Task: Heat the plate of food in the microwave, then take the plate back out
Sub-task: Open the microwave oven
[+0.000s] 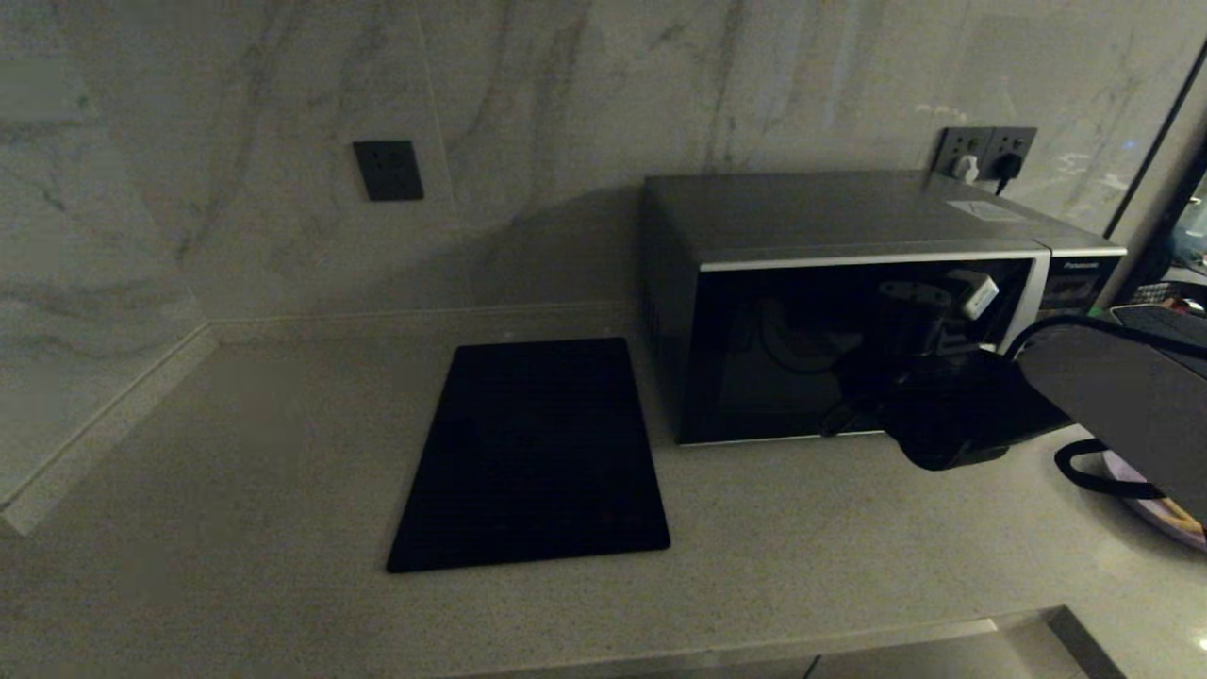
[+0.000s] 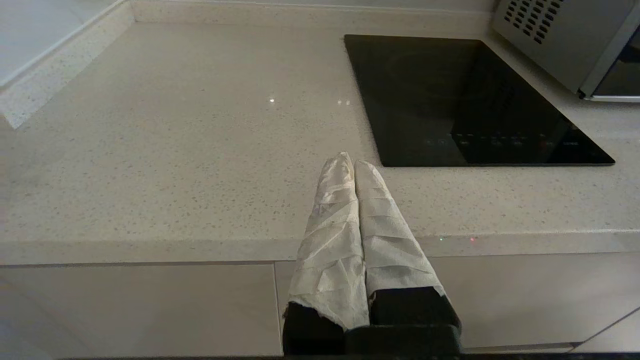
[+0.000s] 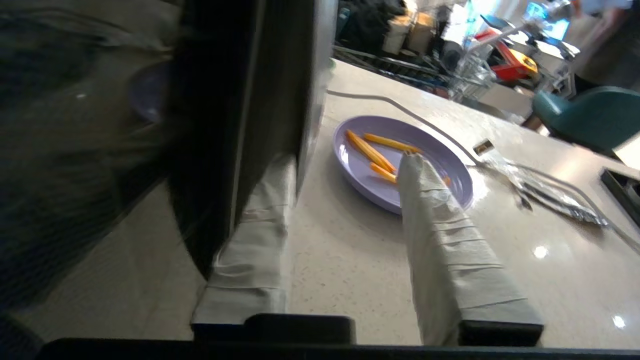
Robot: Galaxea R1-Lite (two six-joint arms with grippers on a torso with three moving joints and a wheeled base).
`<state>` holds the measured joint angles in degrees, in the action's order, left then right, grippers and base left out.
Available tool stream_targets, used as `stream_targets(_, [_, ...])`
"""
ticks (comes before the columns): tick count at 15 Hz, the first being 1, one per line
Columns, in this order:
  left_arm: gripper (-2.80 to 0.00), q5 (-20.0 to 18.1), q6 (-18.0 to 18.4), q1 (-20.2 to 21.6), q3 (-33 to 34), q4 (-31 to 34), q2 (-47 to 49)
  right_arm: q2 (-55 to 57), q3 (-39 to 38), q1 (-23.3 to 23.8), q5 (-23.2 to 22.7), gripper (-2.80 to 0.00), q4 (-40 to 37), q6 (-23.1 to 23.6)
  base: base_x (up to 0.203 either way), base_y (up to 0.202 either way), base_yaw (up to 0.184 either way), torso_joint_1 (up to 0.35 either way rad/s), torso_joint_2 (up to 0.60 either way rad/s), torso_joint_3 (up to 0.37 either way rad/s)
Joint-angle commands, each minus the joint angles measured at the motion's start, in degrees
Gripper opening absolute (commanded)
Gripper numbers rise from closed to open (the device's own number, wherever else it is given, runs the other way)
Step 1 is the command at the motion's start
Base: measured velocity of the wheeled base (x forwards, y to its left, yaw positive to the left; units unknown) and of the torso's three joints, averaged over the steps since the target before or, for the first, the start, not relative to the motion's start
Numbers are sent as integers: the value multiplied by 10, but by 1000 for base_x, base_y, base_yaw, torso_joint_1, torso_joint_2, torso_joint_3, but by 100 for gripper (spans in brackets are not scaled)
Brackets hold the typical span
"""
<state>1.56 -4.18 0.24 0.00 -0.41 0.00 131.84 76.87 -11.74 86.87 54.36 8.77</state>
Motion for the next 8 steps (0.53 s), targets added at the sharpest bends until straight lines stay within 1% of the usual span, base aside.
stream_targets(1, [-280, 0, 0, 0, 0, 0, 1, -23, -20, -1, 8, -280, 6, -1, 0, 0, 0, 0, 0, 0])
stream_targets(8, [-280, 0, 0, 0, 0, 0, 1, -30, -38, 2, 8, -280, 9, -1, 0, 0, 0, 0, 0, 0])
